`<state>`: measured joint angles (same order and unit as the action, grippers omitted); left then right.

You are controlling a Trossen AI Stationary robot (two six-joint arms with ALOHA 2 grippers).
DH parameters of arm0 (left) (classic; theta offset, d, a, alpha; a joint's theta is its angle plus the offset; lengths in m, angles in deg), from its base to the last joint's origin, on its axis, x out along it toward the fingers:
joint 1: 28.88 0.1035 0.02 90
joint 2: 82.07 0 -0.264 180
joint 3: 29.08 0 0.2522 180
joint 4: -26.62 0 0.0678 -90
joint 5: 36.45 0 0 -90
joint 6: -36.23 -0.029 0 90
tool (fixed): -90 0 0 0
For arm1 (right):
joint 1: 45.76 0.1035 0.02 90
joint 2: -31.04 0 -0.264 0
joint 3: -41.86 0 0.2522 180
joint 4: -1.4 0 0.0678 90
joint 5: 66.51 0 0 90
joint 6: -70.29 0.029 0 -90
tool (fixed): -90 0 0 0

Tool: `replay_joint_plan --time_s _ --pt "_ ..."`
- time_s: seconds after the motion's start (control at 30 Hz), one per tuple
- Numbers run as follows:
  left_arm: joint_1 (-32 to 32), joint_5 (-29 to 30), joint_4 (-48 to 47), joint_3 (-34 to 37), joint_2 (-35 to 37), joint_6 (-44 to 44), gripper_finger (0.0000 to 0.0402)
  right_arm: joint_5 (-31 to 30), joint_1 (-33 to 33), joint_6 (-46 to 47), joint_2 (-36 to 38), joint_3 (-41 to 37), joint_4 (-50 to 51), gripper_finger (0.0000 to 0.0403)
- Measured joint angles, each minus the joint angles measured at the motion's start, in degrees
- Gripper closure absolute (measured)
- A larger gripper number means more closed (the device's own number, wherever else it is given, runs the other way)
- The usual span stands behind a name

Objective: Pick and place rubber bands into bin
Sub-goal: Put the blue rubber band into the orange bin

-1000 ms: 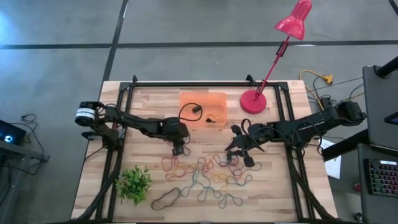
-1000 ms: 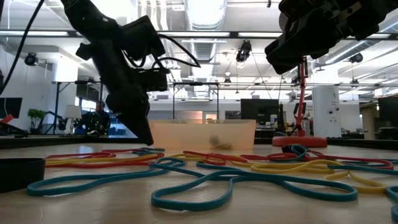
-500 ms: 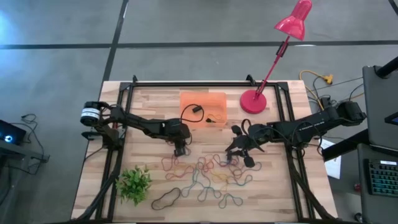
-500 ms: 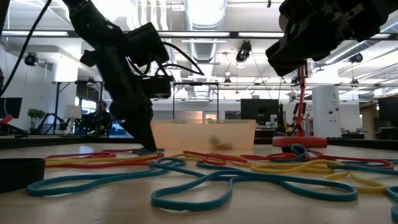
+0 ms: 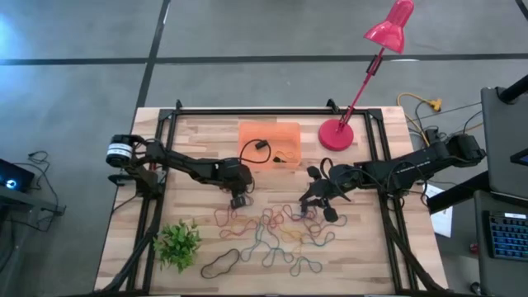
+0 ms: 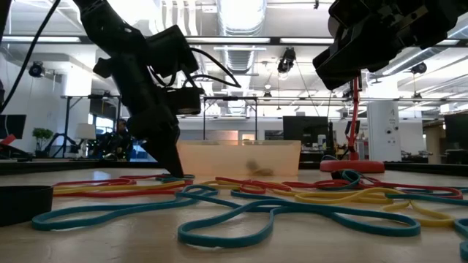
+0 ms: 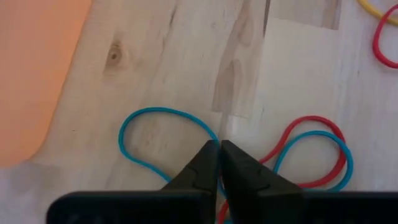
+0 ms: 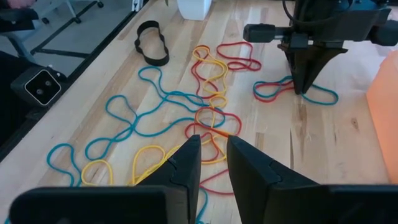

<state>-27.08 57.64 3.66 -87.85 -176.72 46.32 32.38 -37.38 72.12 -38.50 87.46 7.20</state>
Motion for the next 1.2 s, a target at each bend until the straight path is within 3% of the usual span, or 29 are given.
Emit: replay_joint_plan --time_s 0.4,0.73,1.2 --pt "-0.04 0.97 -0.43 -1.88 2.55 -1.99 0.0402 0.0 0.0 0.13 0.0 -0.02 0.02 0.0335" --pt "-0.71 1.34 -0.19 -1.88 8.82 -4.57 0.0402 -0.09 0.0 -0.48 0.02 -0.04 0.02 0.0335" --pt "-1.07 9.6 5.88 -1.64 18.14 -9.89 0.0402 -1.55 0.02 -0.5 0.02 -0.04 -0.11 0.0335"
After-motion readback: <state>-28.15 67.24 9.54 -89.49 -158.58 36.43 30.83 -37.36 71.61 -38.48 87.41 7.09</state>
